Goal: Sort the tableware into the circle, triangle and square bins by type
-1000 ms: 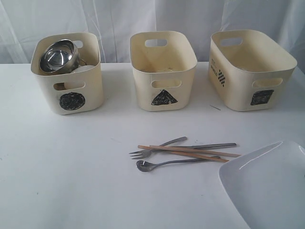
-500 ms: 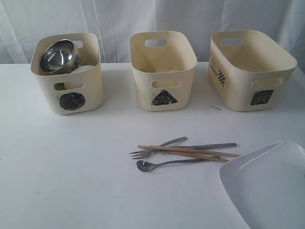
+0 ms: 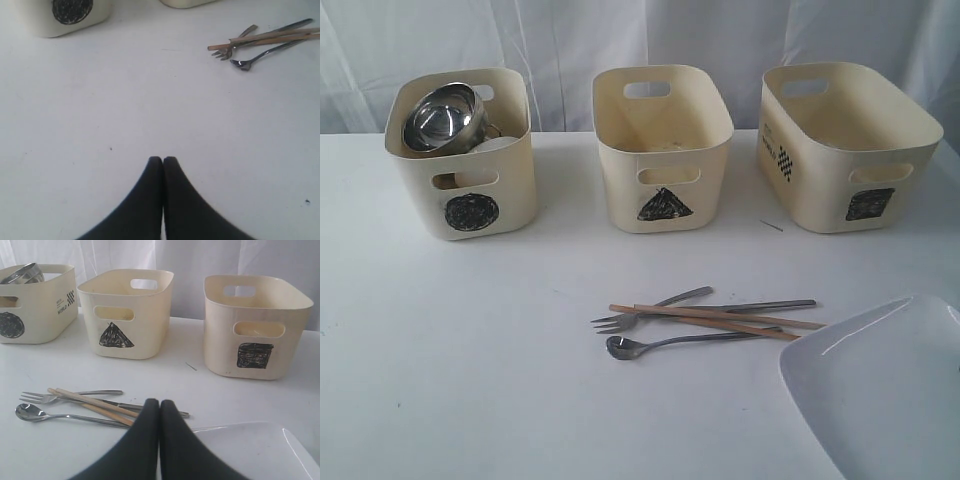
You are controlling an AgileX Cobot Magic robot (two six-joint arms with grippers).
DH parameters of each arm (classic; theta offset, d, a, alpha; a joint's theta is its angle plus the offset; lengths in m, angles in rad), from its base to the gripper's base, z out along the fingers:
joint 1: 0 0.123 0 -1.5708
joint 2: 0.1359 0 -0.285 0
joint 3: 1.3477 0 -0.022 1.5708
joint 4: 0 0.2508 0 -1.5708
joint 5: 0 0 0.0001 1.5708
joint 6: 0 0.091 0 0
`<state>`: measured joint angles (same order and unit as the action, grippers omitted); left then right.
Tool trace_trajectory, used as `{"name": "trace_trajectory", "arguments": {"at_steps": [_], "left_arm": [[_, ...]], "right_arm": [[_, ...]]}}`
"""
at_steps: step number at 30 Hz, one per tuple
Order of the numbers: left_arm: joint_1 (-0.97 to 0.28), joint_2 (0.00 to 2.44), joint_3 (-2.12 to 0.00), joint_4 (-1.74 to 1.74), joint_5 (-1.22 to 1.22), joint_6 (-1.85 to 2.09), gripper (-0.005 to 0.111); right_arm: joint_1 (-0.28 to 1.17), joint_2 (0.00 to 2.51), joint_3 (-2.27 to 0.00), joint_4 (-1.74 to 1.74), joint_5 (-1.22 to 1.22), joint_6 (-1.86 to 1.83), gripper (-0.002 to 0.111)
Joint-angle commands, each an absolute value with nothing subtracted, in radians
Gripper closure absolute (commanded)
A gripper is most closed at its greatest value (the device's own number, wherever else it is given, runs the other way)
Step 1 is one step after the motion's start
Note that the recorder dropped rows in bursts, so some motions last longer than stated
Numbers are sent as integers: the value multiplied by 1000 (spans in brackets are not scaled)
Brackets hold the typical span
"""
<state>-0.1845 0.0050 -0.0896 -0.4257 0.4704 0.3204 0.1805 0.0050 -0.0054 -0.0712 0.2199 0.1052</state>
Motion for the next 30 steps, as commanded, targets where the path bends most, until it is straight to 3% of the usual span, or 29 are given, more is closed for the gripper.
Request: {"name": "trace_trajectory", "arguments": {"at_steps": [1,4,30], "left_arm": [[-186,0,-16,-412,338,318,107],[-186,0,0,-410,253,318,107],[-182,0,0,-408,230,318,107]], "right_arm": [[169,0,0,-77,219,109,108],[169,0,0,-77,219,109,108],[169,0,0,-77,221,109,108]]}}
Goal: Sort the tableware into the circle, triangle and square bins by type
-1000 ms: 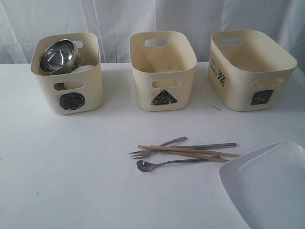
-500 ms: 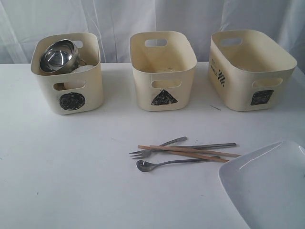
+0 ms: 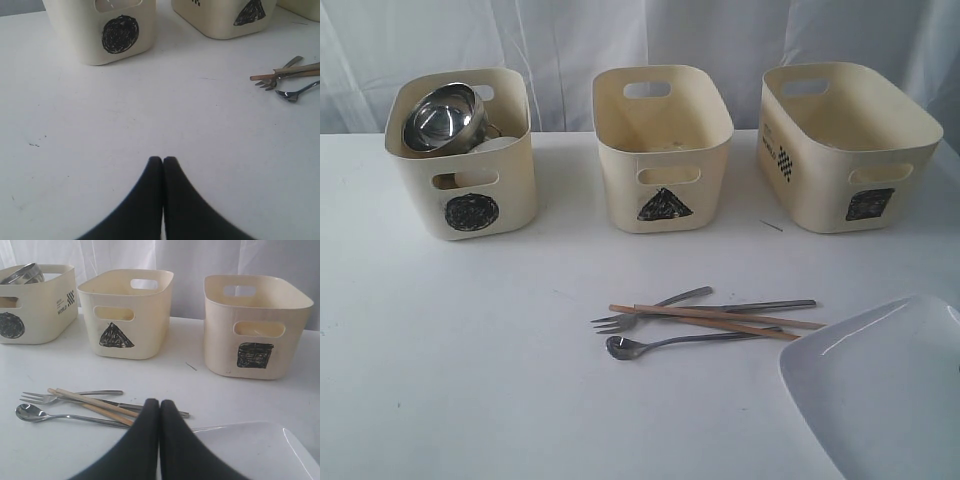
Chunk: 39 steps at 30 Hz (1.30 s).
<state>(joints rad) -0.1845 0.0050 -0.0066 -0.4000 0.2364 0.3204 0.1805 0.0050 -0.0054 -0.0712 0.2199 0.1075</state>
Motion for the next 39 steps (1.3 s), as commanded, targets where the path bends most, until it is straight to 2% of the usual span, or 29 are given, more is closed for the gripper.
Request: {"name": "trace_trajectory", "arguments": {"at_steps": [1,9,16,39], "left_arm": [[-182,0,0,-408,220,314,107],[-182,0,0,-377,201,184,107],[-182,0,0,-214,169,-51,107],[-182,0,0,-193,193,-48,107]], "right_arm": [[169,0,0,-77,221,109,108],[169,0,0,-77,221,109,108],[169,0,0,-77,219,109,108],[169,0,0,-77,166,109,108]]}}
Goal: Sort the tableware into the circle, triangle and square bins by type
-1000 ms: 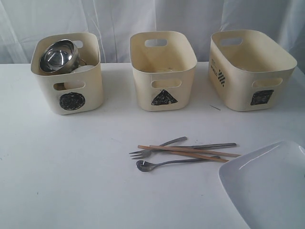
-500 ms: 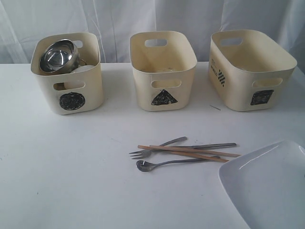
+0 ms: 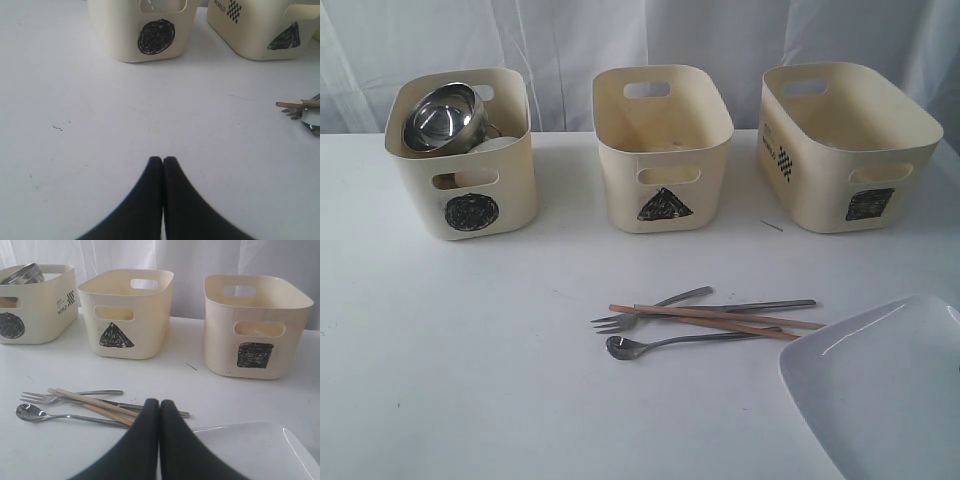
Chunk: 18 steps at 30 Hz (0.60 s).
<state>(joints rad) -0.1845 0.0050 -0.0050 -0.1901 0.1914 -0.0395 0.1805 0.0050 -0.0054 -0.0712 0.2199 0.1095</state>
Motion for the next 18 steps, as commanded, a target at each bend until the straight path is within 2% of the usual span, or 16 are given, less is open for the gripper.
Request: {"name": "trace_trajectory", "arguments": {"at_steps": [1,4,7,15,18], "left_arm": [[-182,0,0,-193,193,-48,107],[-182,0,0,-193,193,-48,107],[-182,0,0,-193,193,-48,107],[-182,0,0,-193,193,-48,107],[-182,0,0,-193,193,-48,107]], "right_arm": [[169,0,0,-74,102,115,108],[169,0,0,50,-181,347,108],[169,0,0,59,-319,497,108],[169,0,0,59,-329,541,108],[169,0,-14,-23,-245,541,108]]}}
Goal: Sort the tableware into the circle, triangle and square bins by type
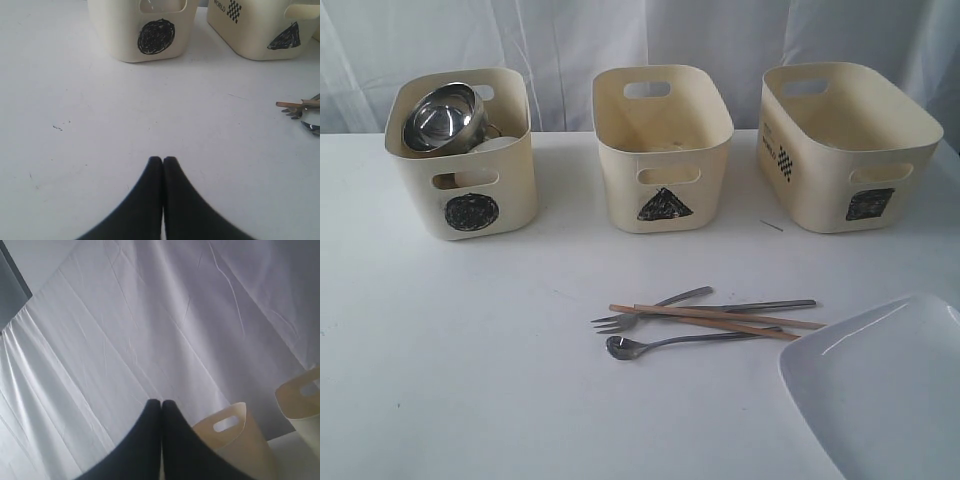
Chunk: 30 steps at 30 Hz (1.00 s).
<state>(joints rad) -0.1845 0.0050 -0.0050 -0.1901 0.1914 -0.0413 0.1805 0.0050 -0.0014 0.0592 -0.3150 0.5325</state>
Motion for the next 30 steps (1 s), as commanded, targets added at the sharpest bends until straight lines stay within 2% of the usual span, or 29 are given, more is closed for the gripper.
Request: {"name": "trace_trajectory", "arguments": {"at_steps": [1,4,7,12,19,25,30], "left_arm": [[-182,0,0,-193,193,-48,107],[-182,0,0,-193,193,-48,107],[-182,0,0,-193,193,-48,107],[-182,0,0,-193,193,-48,107],[-182,0,0,-193,193,-48,107],[-182,0,0,-193,193,-48,107],[-182,0,0,-193,193,-48,107]], "right_arm": [[171,0,-42,-106,-161,545,108],[180,8,-173,-229,67,589,108],[198,128,-325,-269,249,559,108],[274,489,-604,-160,538,89,106],[474,1033,-1001,-34,847,-289,85],[538,1420,-1283,-94,1022,-429,63],[552,1613,-1372,-89,1039,-441,62]]}}
